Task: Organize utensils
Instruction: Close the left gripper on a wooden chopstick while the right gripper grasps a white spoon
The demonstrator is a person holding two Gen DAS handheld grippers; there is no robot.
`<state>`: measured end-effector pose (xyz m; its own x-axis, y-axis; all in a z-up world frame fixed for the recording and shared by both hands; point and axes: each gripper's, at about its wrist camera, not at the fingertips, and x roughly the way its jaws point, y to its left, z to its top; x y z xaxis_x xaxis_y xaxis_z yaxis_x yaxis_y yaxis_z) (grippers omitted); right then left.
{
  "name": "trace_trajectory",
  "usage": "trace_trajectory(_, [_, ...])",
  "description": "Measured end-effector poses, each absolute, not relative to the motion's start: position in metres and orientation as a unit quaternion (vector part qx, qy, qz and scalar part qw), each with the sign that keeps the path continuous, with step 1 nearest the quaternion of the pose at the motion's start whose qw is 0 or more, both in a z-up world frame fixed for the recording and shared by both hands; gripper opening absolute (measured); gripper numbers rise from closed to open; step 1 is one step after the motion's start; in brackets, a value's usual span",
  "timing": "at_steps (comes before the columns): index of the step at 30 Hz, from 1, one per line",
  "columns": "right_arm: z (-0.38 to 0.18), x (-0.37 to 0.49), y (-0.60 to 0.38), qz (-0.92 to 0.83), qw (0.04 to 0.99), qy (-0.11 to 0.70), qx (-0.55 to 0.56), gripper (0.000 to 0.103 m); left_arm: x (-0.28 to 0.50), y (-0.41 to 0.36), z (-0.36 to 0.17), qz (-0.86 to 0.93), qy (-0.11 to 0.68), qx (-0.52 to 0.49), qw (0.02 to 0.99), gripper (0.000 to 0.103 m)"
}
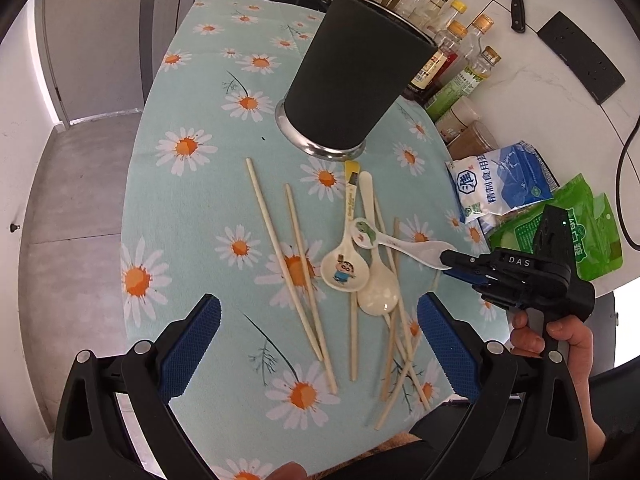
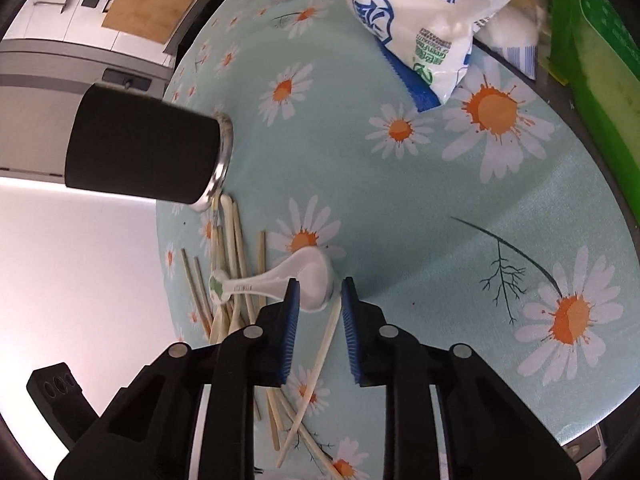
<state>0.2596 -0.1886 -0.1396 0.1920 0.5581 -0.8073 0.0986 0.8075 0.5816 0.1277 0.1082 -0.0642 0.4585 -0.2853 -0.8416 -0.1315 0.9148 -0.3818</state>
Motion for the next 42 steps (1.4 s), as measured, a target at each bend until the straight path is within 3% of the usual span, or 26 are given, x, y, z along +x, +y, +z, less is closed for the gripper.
trace_trajectory(4, [-0.146, 0.262, -0.186, 0.148, 0.732, 0.610, 0.264, 0.010, 0.136, 0.112, -0.074, -0.059, 0.524, -0.190, 0.828, 0.095])
trace_trajectory(16, [-0.110, 0.260, -0.178, 0.177, 0.771, 0.567, 0.229, 0.007, 0.152, 0.130, -0.100, -0.058, 0.547, -0.222, 0.805, 0.094])
trace_trajectory(18, [-0.099, 0.261, -0.179, 0.188, 0.779, 0.557, 0.220, 0.007, 0.157, 0.132, -0.103, -0.053, 0.553, -0.227, 0.800, 0.082])
trace_trajectory(22, [-0.078, 0.265, -0.179, 0.213, 0.787, 0.543, 0.200, 0.007, 0.165, 0.133, -0.113, -0.037, 0.563, -0.248, 0.787, 0.076])
trace_trajectory(25, [-0.059, 0.268, -0.180, 0.230, 0.799, 0.529, 0.169, 0.007, 0.171, 0.137, -0.119, -0.013, 0.575, -0.266, 0.774, 0.068])
trace_trajectory(26, [-0.053, 0.267, -0.181, 0.234, 0.802, 0.526, 0.160, 0.007, 0.173, 0.138, -0.120, -0.002, 0.580, -0.270, 0.768, 0.062])
trace_trajectory(31, [-0.028, 0.275, -0.186, 0.273, 0.806, 0.510, 0.126, 0.007, 0.189, 0.140, -0.125, 0.022, 0.599, -0.292, 0.745, 0.050])
trace_trajectory(33, [-0.022, 0.279, -0.189, 0.287, 0.804, 0.507, 0.119, 0.007, 0.195, 0.137, -0.125, 0.033, 0.608, -0.287, 0.740, 0.037])
trace_trajectory(39, [-0.014, 0.289, -0.197, 0.325, 0.798, 0.500, 0.088, 0.007, 0.215, 0.130, -0.125, 0.084, 0.628, -0.251, 0.731, 0.026])
trace_trajectory(42, [-0.014, 0.293, -0.202, 0.343, 0.791, 0.500, 0.082, 0.007, 0.222, 0.124, -0.122, 0.107, 0.643, -0.224, 0.725, 0.026])
